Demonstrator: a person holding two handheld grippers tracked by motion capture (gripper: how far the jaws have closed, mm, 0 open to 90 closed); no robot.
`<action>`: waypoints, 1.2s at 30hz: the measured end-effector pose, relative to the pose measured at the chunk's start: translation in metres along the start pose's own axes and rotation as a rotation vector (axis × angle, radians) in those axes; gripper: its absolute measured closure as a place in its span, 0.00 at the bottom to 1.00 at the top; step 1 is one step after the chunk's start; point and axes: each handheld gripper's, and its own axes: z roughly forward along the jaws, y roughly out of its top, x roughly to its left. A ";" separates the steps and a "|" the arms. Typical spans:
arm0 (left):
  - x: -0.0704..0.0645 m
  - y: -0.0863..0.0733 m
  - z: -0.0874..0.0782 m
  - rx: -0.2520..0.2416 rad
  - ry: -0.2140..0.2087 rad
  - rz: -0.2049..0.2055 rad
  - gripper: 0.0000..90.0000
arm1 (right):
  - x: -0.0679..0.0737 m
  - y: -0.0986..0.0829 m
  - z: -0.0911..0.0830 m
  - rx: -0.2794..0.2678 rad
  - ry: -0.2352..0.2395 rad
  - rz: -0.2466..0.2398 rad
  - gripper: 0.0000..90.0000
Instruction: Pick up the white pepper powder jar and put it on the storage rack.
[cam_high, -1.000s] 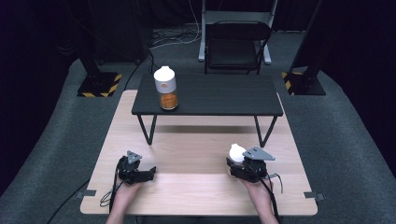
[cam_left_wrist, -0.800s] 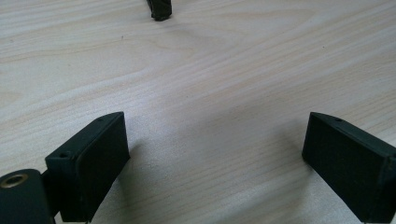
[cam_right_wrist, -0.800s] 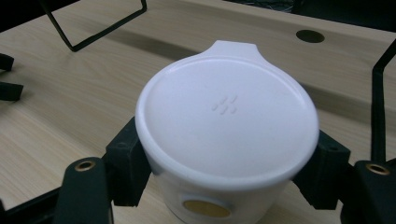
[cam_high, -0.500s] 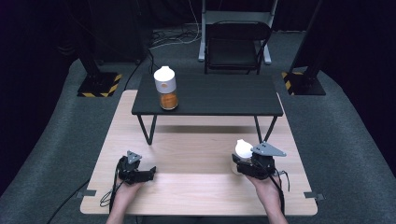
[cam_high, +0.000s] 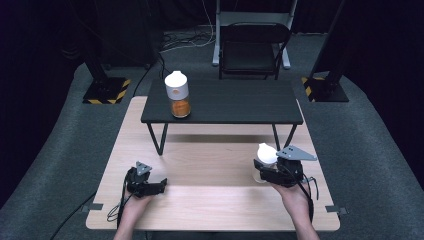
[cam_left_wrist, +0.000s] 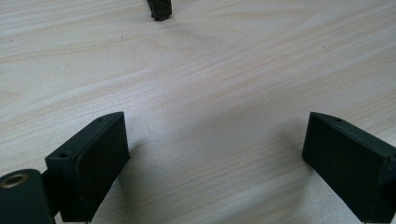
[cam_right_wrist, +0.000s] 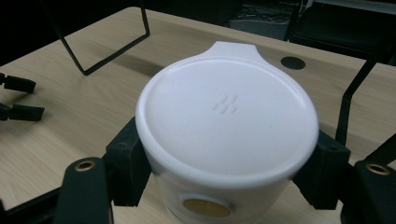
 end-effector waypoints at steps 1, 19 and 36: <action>0.000 0.000 0.000 0.000 0.000 0.000 0.07 | -0.001 0.001 -0.001 -0.002 0.002 -0.001 0.32; 0.000 0.000 0.000 -0.001 0.000 0.001 0.07 | -0.007 0.035 -0.014 -0.026 0.015 -0.019 0.32; 0.000 0.000 0.000 0.000 -0.001 0.001 0.07 | -0.013 0.078 -0.024 -0.054 0.028 -0.040 0.32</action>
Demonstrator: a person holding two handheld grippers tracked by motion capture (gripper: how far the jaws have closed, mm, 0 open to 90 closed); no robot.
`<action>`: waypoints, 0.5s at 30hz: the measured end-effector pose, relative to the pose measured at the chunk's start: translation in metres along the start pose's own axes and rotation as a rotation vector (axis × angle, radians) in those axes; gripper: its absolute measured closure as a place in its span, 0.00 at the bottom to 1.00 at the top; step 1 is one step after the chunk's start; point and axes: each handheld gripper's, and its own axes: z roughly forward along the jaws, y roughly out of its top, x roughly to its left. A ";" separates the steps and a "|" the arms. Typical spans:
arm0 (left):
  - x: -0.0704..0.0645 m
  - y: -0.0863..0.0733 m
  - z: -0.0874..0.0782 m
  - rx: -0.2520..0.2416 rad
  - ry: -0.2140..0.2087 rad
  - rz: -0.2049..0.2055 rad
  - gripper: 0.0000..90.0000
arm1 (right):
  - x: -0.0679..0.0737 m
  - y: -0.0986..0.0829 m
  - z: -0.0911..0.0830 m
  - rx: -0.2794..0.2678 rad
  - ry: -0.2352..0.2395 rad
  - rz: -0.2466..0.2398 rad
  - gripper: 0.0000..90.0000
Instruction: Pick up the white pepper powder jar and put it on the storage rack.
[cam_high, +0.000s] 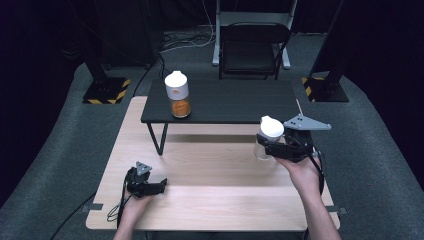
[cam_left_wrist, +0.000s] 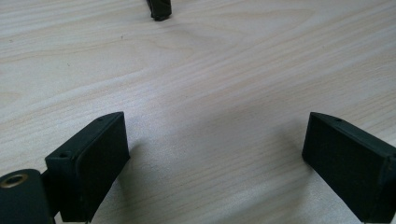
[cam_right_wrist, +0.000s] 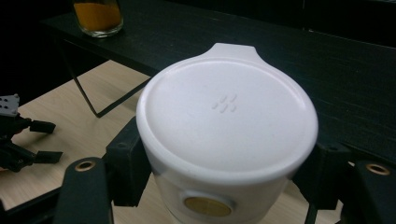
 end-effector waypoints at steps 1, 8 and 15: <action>0.000 0.000 0.000 0.000 0.000 0.001 0.07 | -0.001 0.002 0.000 0.000 0.002 0.000 0.32; 0.000 0.000 0.000 0.000 -0.001 0.002 0.07 | -0.004 0.015 0.000 -0.004 0.001 0.006 0.32; 0.000 0.000 0.000 0.000 -0.001 0.001 0.07 | -0.006 0.029 0.000 -0.011 0.001 0.003 0.32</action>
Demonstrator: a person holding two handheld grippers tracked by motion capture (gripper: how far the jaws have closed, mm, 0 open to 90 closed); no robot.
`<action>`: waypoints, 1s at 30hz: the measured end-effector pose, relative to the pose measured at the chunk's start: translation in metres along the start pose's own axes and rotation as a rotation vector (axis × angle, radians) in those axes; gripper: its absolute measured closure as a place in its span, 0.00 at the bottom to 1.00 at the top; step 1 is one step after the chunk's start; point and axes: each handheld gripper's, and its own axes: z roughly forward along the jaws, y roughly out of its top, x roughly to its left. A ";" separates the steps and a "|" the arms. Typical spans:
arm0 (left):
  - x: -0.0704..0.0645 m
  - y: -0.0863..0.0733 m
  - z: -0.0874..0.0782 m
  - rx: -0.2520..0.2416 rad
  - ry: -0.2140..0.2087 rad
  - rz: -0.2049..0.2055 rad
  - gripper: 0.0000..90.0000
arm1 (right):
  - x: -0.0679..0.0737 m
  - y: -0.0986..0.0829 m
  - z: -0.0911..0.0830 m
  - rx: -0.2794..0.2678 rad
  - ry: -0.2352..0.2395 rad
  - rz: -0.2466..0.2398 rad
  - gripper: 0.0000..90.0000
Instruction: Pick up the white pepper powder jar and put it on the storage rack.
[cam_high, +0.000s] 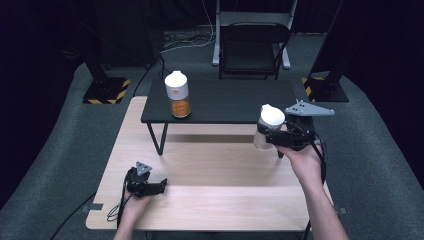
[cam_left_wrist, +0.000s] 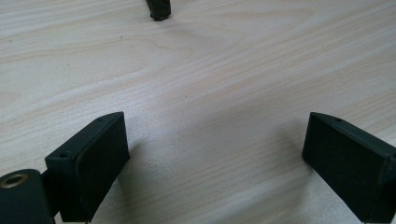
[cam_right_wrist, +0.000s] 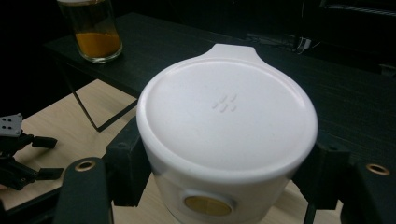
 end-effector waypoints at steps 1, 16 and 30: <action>0.000 0.000 0.000 0.000 0.000 0.000 0.07 | 0.000 0.002 0.000 -0.001 -0.002 -0.002 0.32; 0.000 0.000 0.000 0.000 0.000 0.000 0.07 | -0.006 0.031 0.010 -0.006 -0.030 0.008 0.32; 0.000 0.000 0.000 0.000 -0.001 0.001 0.07 | -0.005 0.059 0.034 0.003 -0.051 0.013 0.32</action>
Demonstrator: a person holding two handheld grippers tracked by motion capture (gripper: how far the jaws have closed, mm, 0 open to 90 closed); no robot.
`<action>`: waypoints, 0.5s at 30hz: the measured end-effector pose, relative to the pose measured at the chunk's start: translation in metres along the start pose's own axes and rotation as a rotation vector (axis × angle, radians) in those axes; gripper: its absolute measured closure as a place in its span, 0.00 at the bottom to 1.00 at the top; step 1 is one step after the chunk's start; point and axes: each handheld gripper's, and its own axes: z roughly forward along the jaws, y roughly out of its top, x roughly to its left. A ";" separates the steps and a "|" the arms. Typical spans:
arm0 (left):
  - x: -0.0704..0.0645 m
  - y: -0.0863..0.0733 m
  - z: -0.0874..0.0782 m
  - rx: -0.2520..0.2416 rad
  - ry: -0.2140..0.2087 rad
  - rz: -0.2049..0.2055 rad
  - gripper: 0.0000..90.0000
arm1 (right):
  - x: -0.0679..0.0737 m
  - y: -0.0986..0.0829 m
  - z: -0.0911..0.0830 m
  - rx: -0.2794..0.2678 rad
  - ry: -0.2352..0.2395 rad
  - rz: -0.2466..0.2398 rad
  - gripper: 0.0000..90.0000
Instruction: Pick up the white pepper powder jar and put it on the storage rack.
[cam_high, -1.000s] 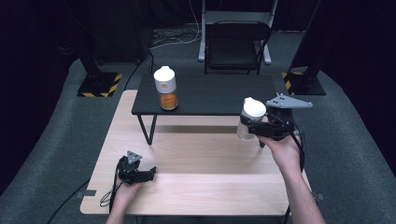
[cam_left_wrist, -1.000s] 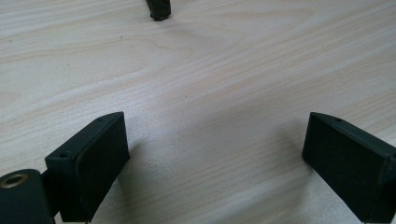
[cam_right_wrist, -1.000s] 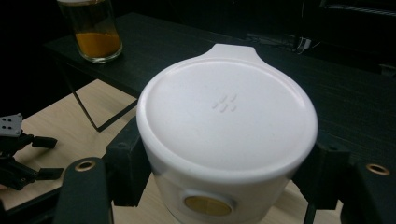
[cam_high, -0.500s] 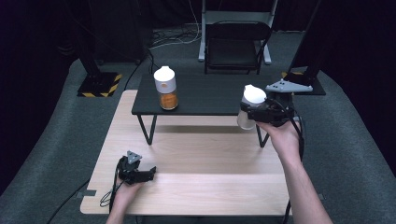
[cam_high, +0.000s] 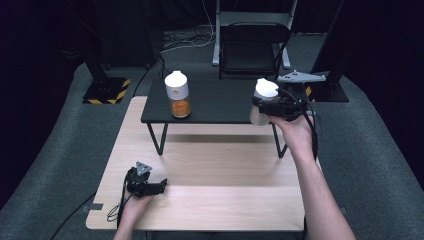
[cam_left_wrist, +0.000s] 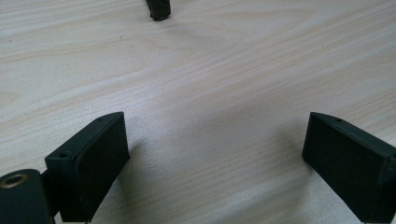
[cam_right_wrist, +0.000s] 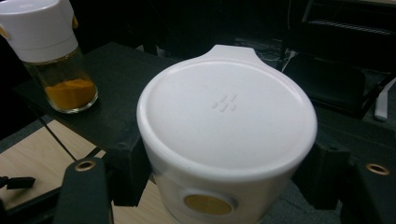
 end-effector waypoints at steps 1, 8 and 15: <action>0.000 0.000 0.000 0.000 0.000 0.000 0.07 | 0.001 0.002 0.003 0.003 -0.004 -0.003 0.32; 0.000 0.000 0.000 0.001 -0.002 0.002 0.07 | 0.001 0.011 0.019 0.012 -0.019 0.001 0.32; 0.000 0.000 0.000 0.001 -0.002 0.002 0.07 | 0.006 0.013 0.033 0.013 -0.049 -0.006 0.32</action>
